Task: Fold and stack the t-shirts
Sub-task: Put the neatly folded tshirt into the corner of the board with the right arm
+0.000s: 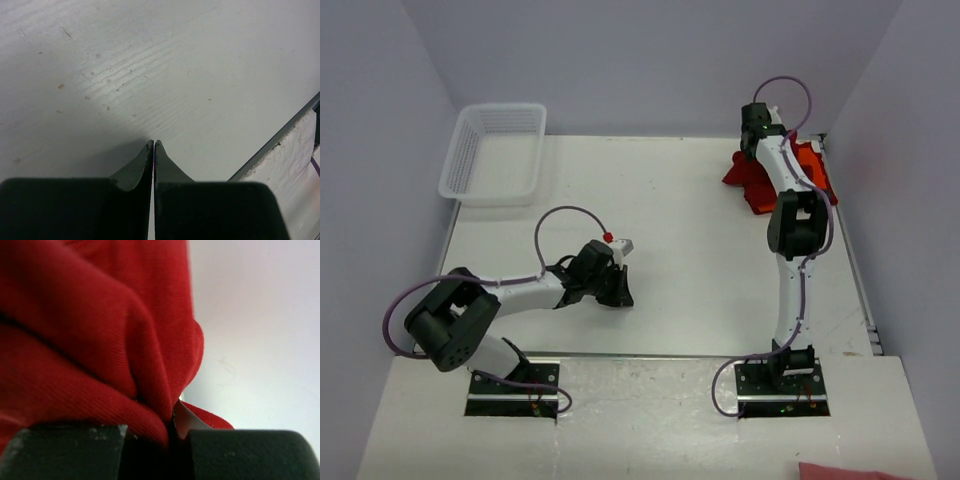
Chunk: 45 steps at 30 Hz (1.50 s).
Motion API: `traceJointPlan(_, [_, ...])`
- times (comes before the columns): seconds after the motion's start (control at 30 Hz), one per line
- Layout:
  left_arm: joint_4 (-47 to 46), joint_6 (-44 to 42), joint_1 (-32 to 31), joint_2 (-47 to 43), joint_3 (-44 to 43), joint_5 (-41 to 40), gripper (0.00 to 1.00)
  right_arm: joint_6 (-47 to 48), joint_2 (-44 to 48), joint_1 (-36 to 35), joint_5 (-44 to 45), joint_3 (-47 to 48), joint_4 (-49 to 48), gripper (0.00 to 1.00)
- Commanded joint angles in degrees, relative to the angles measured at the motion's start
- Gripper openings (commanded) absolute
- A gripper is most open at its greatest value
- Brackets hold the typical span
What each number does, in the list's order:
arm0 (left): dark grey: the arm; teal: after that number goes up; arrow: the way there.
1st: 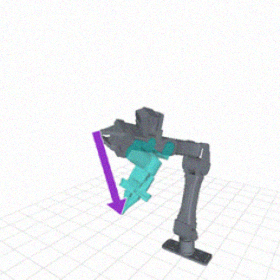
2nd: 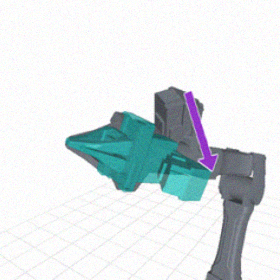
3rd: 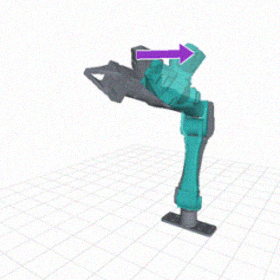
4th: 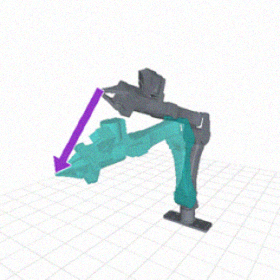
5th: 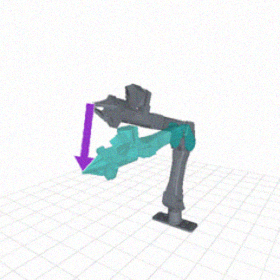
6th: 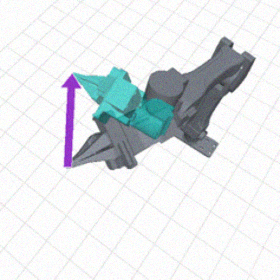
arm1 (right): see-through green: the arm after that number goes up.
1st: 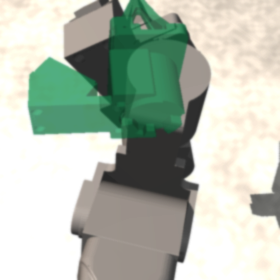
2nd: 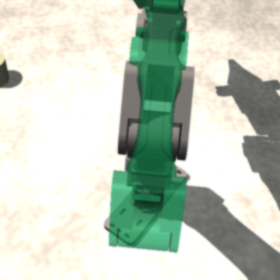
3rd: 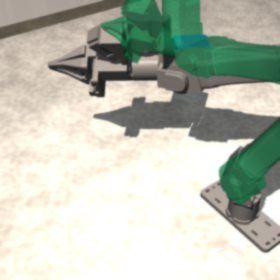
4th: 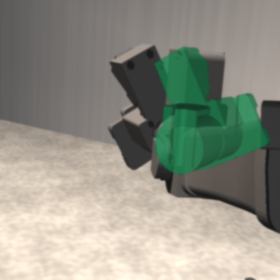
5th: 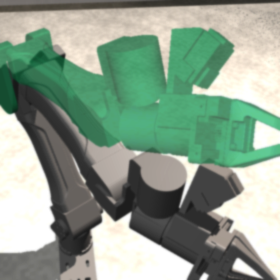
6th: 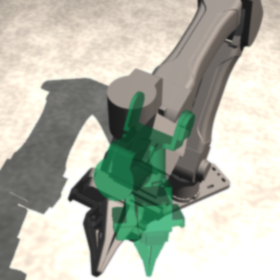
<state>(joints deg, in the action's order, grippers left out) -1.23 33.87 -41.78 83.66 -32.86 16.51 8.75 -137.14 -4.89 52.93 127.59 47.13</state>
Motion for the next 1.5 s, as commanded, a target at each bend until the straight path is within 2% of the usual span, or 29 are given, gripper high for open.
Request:
traceJointPlan(0.0, [-1.75, 0.76, -1.46, 1.42, -0.19, 0.71, 0.01, 2.32, -2.95, 1.98, -0.37, 6.26, -2.65, 0.00])
traceJointPlan(0.27, [-0.79, 1.20, -4.36, 6.78, -1.06, -0.34, 0.00, 6.71, -5.59, 7.16, -1.42, 7.15, -8.89, 0.00])
traceJointPlan(0.47, [1.06, 1.03, -5.15, 8.98, -3.87, -0.69, 0.00, 6.63, -6.12, 9.01, -3.01, 9.34, -9.69, 0.00])
traceJointPlan(0.6, [3.24, 0.94, -5.42, 9.24, -5.19, -1.13, 0.00, 3.64, -5.50, 10.16, -7.74, 7.75, -8.29, 0.01])
traceJointPlan(0.67, [3.69, 0.85, -5.59, 9.86, -5.98, -1.31, 0.00, 3.64, -7.26, 10.42, -6.44, 9.42, -8.02, 0.62])
traceJointPlan(0.7, [4.39, 0.68, -5.68, 9.95, -6.25, -1.31, 0.00, 3.55, -7.61, 10.60, -4.95, 11.00, -7.94, 0.68])
traceJointPlan(0.73, [4.57, 0.67, -5.94, 10.03, -6.34, -1.48, 0.00, 2.68, -7.61, 10.77, -4.94, 11.10, -7.94, 0.66])
traceJointPlan(0.8, [5.27, 0.59, -6.03, 9.86, -6.34, -1.92, 0.00, 0.92, -6.13, 11.21, -4.68, 10.75, -8.11, 0.70])
traceJointPlan(0.83, [5.45, 0.59, -6.03, 9.68, -6.25, -2.27, 0.00, -0.74, -5.51, 11.30, -2.67, 10.66, -8.81, 0.75])
traceJointPlan(0.87, [5.54, 0.59, -6.12, 9.60, -5.99, -2.27, 0.00, -0.84, -4.64, 11.21, -2.13, 10.40, -10.03, 0.84])
traceJointPlan(0.93, [5.37, 0.94, -6.38, 9.07, -5.72, -2.36, 0.00, -0.67, -1.04, 10.60, -3.78, 8.12, -13.28, 0.88])
traceJointPlan(1.0, [5.02, 1.46, -6.73, 8.54, -5.20, -2.71, 0.00, 1.69, 1.95, 8.93, -4.58, 5.75, -16.36, 0.98])
traceJointPlan(1.03, [4.93, 1.64, -6.82, 8.37, -5.11, -2.71, 0.00, 2.49, 2.31, 8.32, -3.98, 6.00, -17.07, 0.99])
traceJointPlan(1.13, [4.31, 2.34, -7.26, 7.75, -4.49, -2.89, 0.00, 2.06, 2.23, 6.56, -5.37, 10.12, -13.31, 0.99])
traceJointPlan(1.23, [3.44, 3.22, -7.96, 7.31, -4.05, -2.98, 0.00, -1.36, 4.41, 5.33, -9.75, 9.00, -9.01, 0.99])
traceJointPlan(1.37, [2.29, 4.19, -8.93, 7.75, -3.61, -3.68, 0.00, -9.79, 9.68, 5.32, -21.34, 1.03, -5.13, 0.97])
traceJointPlan(1.4, [2.29, 3.93, -9.28, 7.49, -3.79, -4.72, 0.00, -13.38, 10.48, 5.32, -23.64, 0.12, -4.25, 0.88])
traceJointPlan(1.47, [2.29, 2.53, -9.81, 7.22, -5.45, -8.14, 0.00, -15.95, 11.80, 5.76, -28.12, -1.63, -2.15, 0.17])
